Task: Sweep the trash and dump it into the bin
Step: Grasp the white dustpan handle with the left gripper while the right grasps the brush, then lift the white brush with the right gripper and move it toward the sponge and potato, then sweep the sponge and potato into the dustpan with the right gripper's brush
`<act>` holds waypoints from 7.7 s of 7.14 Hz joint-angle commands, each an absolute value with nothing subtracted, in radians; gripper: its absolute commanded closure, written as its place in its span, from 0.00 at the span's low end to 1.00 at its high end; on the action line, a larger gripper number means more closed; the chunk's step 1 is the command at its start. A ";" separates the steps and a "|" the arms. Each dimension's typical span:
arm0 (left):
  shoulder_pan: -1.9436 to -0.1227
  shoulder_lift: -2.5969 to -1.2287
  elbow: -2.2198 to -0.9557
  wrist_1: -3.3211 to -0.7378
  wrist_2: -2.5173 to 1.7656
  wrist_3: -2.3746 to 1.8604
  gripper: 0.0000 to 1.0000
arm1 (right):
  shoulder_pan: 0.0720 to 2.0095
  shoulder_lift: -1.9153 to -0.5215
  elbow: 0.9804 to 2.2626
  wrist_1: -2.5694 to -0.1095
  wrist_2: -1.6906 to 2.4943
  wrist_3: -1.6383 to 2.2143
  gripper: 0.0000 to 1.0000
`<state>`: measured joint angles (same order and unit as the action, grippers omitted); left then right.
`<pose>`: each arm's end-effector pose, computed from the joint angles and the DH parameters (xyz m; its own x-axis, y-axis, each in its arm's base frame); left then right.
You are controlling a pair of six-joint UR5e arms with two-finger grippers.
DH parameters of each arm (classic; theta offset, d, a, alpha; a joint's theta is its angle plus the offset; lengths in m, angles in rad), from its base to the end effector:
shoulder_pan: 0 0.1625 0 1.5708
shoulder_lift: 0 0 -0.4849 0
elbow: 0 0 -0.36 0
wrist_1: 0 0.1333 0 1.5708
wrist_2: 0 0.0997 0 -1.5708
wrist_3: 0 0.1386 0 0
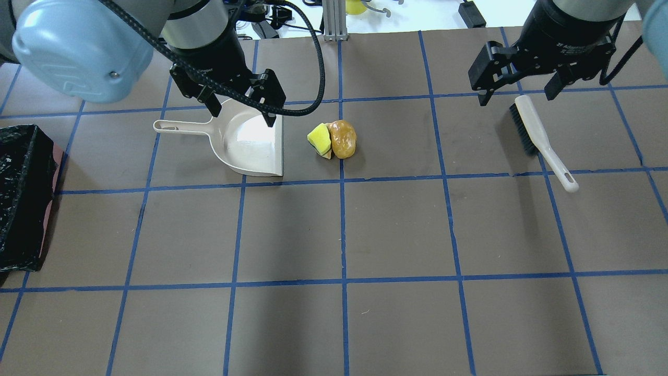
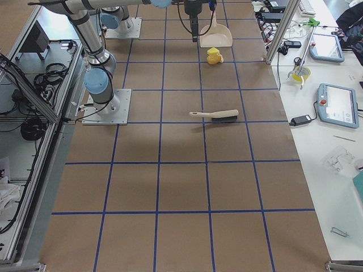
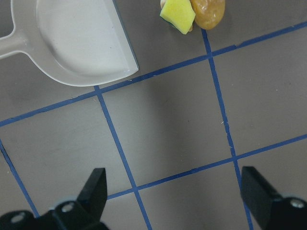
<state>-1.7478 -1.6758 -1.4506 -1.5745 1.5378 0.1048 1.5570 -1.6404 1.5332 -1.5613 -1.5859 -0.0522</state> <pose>-0.2259 -0.4798 0.5128 -0.9600 0.2784 0.0316 0.2780 0.9605 -0.0149 0.1252 -0.4387 0.5565 -0.9991 -0.0367 0.0201 -0.0384 0.9946 -0.0966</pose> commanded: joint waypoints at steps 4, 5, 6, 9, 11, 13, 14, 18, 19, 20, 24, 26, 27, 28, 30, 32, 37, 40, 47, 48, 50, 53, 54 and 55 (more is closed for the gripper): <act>-1.688 -1.658 -1.542 -1.517 1.537 0.399 0.01 | 1.528 -1.626 1.549 -1.566 -1.608 -0.236 0.00; -1.622 -1.673 -1.549 -1.514 1.537 0.637 0.02 | 1.472 -1.577 1.578 -1.581 -1.600 -0.273 0.00; -1.521 -1.681 -1.563 -1.514 1.532 0.848 0.02 | 1.406 -1.551 1.591 -1.597 -1.603 -0.347 0.00; -1.339 -1.774 -1.574 -1.514 1.534 1.283 0.00 | 1.229 -1.390 1.684 -1.799 -1.611 -0.552 0.00; -1.325 -1.874 -1.554 -1.417 1.542 1.484 0.00 | 1.183 -1.309 1.770 -1.976 -1.657 -0.649 0.00; -1.338 -1.928 -1.549 -1.257 1.546 1.566 0.00 | 1.152 -1.235 1.824 -2.022 -1.649 -0.652 0.01; -1.345 -1.946 -1.548 -1.168 1.552 1.578 0.00 | 1.152 -1.233 1.842 -2.025 -1.658 -0.658 0.04; -1.370 -2.015 -1.507 -1.108 1.552 1.589 0.00 | 1.152 -1.230 1.847 -2.029 -1.687 -0.698 0.90; -1.379 -2.037 -1.487 -1.108 1.552 1.588 0.00 | 1.152 -1.235 1.845 -2.029 -1.689 -0.695 1.00; -1.390 -2.067 -1.496 -1.108 1.552 1.592 0.00 | 1.152 -1.238 1.842 -2.028 -1.689 -0.692 1.00; -1.390 -2.098 -1.482 -1.103 1.628 1.718 0.06 | 1.274 -1.296 1.770 -1.919 -1.686 -0.438 1.00; -1.390 -2.114 -1.494 -1.089 1.625 1.727 0.06 | 1.420 -1.296 1.740 -1.831 -1.689 -0.135 1.00; -1.390 -2.115 -1.497 -1.089 1.618 1.727 0.07 | 1.510 -1.290 1.740 -1.829 -1.683 0.023 1.00; -1.390 -2.117 -1.496 -1.089 1.617 1.727 0.07 | 1.590 -1.278 1.732 -1.824 -1.675 0.157 1.00; -1.388 -2.117 -1.494 -1.089 1.624 1.727 0.08 | 1.719 -1.261 1.680 -1.738 -1.675 0.294 1.00; -1.385 -2.114 -1.502 -1.107 1.626 1.721 0.09 | 1.852 -1.210 1.643 -1.730 -1.590 0.498 1.00; -1.385 -2.114 -1.525 -1.092 1.625 1.713 0.51 | 1.944 -1.154 1.606 -1.738 -1.503 0.684 1.00; -1.385 -2.114 -1.523 -1.092 1.621 1.715 0.91 | 1.957 -1.138 1.577 -1.763 -1.483 0.739 1.00; -1.396 -2.105 -1.522 -1.104 1.634 1.704 0.98 | 2.058 -0.919 1.363 -1.759 -1.503 0.703 1.00; -1.396 -2.105 -1.520 -1.104 1.634 1.704 0.98 | 2.075 -0.911 1.344 -1.761 -1.520 0.686 1.00; -1.396 -2.105 -1.522 -1.104 1.634 1.704 0.98 | 2.114 -0.908 1.332 -1.804 -1.510 0.611 1.00; -1.397 -2.106 -1.520 -1.104 1.632 1.704 0.98 | 2.160 -0.850 1.228 -1.792 -1.465 0.574 1.00; -1.397 -2.106 -1.519 -1.104 1.632 1.704 0.98 | 2.174 -0.830 1.177 -1.787 -1.453 0.572 1.00; -1.397 -2.103 -1.522 -1.104 1.631 1.704 0.98 | 2.175 -0.836 1.149 -1.783 -1.427 0.572 1.00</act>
<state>-1.3972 -2.1054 -1.5199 -1.1044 1.6319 1.7042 2.1672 -0.8420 1.1933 -1.7877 -1.4537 0.5742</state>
